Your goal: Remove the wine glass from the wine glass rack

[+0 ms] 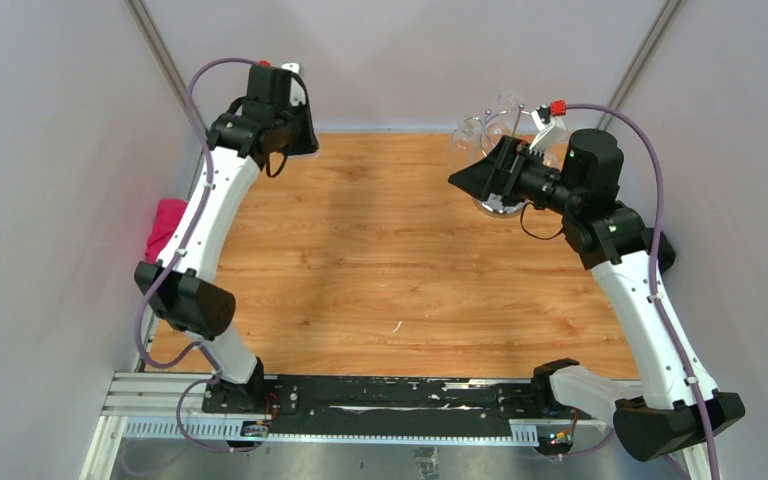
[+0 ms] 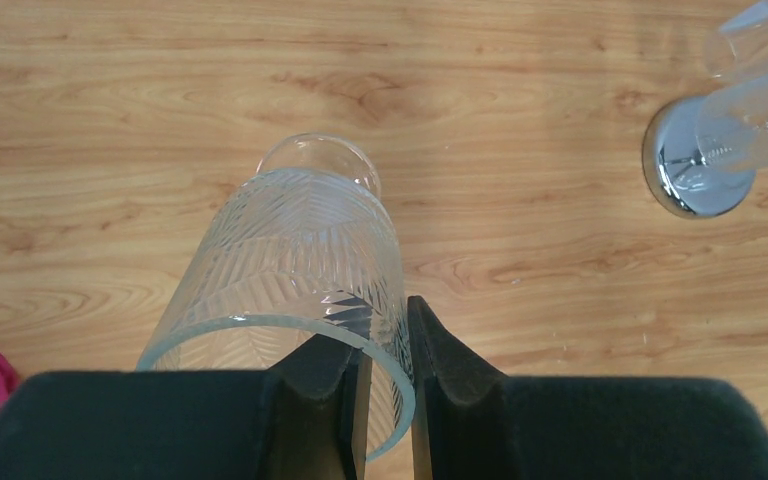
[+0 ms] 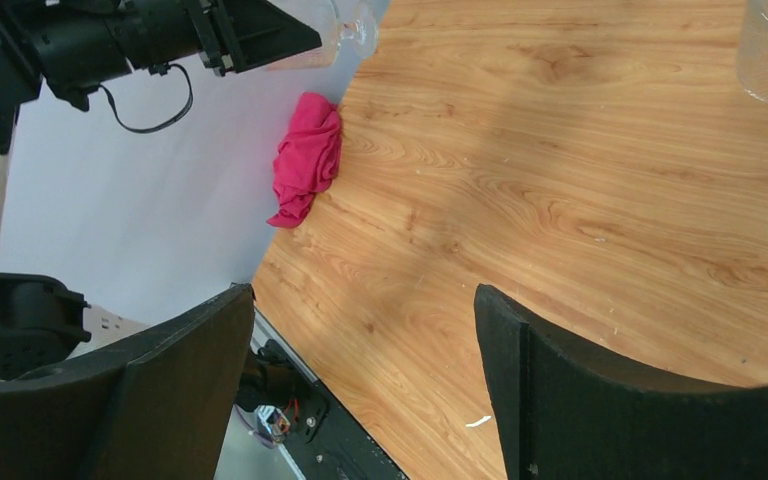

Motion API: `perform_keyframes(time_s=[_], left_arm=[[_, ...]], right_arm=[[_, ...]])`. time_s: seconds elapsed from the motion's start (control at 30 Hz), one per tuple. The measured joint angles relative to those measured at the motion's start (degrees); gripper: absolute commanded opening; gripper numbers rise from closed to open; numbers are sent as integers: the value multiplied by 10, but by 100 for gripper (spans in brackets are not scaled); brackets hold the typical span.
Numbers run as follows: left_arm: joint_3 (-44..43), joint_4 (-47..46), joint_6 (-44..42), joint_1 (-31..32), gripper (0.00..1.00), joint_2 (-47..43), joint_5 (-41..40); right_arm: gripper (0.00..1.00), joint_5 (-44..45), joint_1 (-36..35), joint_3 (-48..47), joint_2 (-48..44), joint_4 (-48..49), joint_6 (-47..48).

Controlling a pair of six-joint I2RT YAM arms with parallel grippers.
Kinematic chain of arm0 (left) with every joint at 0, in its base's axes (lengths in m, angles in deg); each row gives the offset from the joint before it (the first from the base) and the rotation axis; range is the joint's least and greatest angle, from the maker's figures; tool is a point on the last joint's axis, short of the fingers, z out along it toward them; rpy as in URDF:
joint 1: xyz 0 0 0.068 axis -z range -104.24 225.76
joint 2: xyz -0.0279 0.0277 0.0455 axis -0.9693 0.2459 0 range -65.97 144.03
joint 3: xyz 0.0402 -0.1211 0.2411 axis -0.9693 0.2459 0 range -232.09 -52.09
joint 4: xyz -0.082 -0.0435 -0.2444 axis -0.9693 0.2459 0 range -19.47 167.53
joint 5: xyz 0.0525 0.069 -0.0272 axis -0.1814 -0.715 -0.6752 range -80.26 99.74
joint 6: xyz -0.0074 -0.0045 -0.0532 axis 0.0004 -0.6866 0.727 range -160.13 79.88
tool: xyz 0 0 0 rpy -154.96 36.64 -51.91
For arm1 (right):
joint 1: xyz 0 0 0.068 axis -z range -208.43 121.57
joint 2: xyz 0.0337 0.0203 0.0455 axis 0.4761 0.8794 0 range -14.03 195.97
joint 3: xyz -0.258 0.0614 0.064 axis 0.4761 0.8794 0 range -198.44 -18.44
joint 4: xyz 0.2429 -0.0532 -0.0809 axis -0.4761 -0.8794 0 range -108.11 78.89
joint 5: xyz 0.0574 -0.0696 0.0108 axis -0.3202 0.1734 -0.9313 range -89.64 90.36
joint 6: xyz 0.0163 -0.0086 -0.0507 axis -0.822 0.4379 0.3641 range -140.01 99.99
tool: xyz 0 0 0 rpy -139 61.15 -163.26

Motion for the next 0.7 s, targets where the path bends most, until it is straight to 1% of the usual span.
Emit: perform_keyframes(time_s=[0.07,0.17,0.27,0.53,0.7], left_arm=[[-33,20,-9,-2,0,29,2],[-123,58,-34,-8,0,98,13],[-174,88,-58,-10,0,146,17],[-179,145,-94,-19,0,197,32],[-180,170,-106,-50,0,214,39]], right_arm=[[86,3,0,0,0,-5,6],[87,10,0,0,0,-9,10],[87,13,0,0,0,-13,11],[87,14,1,0,0,-18,12],[88,14,1,0,2,-19,12]])
